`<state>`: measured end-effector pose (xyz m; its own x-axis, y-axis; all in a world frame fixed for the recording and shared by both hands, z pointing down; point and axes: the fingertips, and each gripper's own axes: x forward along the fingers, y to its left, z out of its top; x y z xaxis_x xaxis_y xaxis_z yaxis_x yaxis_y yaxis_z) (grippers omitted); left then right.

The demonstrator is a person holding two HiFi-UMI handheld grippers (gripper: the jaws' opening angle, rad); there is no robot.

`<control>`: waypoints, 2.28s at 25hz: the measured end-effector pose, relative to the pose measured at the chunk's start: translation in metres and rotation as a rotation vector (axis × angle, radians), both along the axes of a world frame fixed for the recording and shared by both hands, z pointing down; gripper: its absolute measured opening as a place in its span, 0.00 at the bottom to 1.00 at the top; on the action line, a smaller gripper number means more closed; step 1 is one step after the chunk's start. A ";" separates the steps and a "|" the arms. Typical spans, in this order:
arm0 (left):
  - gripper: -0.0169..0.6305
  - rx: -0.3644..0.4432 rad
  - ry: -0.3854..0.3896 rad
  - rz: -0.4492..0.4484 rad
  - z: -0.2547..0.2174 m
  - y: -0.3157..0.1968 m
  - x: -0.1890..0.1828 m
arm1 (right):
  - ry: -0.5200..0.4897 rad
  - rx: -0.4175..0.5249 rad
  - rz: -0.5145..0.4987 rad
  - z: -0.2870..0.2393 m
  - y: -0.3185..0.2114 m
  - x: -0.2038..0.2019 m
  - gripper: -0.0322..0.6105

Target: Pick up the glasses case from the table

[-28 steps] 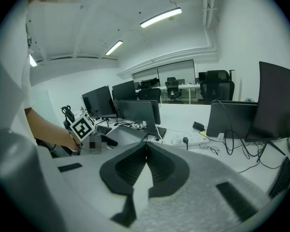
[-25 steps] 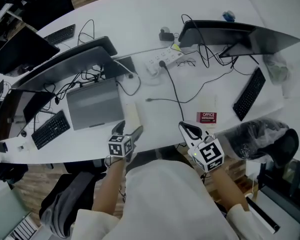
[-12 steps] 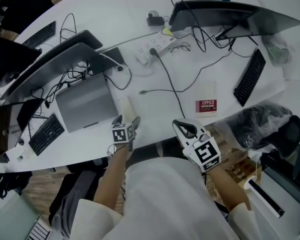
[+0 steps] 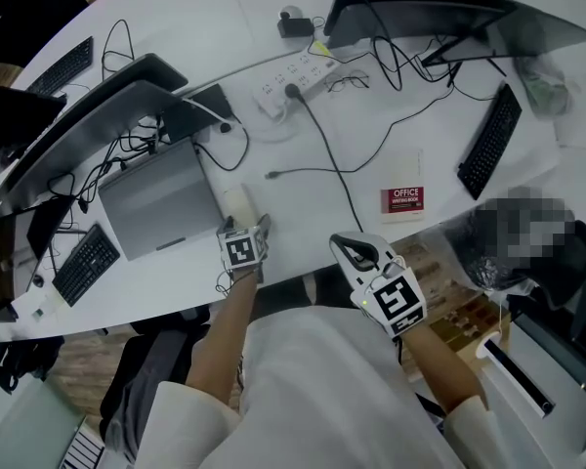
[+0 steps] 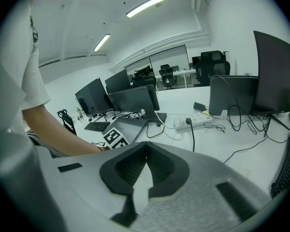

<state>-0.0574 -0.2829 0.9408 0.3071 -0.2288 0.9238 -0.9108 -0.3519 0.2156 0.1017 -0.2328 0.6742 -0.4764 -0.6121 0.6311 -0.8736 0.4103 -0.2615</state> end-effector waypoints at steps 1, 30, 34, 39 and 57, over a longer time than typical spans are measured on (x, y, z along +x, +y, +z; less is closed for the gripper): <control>0.63 0.017 -0.016 0.001 0.003 -0.001 0.000 | -0.001 -0.004 0.003 0.002 -0.001 0.001 0.05; 0.50 0.131 0.005 -0.058 -0.044 0.009 -0.011 | 0.009 0.040 -0.068 -0.012 0.010 0.022 0.05; 0.50 0.160 0.040 -0.094 -0.068 0.009 -0.013 | 0.005 0.059 -0.103 -0.025 0.012 0.021 0.05; 0.50 0.222 0.072 -0.148 -0.102 0.010 -0.018 | -0.003 0.097 -0.157 -0.040 0.013 0.021 0.05; 0.50 0.514 0.224 -0.283 -0.266 0.066 -0.051 | -0.056 0.190 -0.310 -0.071 0.045 -0.002 0.05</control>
